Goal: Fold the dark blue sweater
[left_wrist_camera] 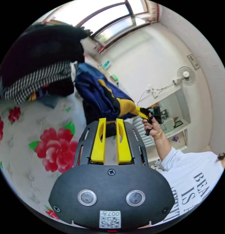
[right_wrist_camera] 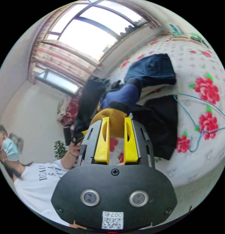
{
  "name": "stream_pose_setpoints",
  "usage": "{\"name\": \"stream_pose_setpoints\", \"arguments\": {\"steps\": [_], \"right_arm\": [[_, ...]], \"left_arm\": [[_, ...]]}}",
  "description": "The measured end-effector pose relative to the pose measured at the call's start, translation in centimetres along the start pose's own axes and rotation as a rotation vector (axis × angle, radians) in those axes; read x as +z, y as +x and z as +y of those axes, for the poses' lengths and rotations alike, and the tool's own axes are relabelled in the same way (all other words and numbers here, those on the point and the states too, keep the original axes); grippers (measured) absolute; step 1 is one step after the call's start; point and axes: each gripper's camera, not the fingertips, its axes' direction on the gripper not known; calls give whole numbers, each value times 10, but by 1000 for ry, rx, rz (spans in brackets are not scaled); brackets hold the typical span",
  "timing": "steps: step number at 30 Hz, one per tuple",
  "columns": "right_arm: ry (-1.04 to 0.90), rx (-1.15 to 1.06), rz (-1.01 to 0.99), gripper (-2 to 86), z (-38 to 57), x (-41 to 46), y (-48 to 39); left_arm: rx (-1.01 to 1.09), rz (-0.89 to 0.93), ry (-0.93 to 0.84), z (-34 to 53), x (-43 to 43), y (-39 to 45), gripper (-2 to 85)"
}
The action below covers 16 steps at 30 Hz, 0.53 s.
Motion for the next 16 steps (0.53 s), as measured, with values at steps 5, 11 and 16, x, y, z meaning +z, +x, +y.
{"name": "stream_pose_setpoints", "arguments": {"steps": [5, 11, 16], "right_arm": [[-86, 60, 313, 58, 58, 32, 31], [-379, -292, 321, 68, 136, 160, -39], [-639, -563, 346, 87, 217, 281, -108]], "left_arm": [[-156, -145, -197, 67, 35, -42, 88], [-489, -565, -58, 166, -76, -78, 107], [-780, -921, 457, 248, -214, -54, 133]]}}
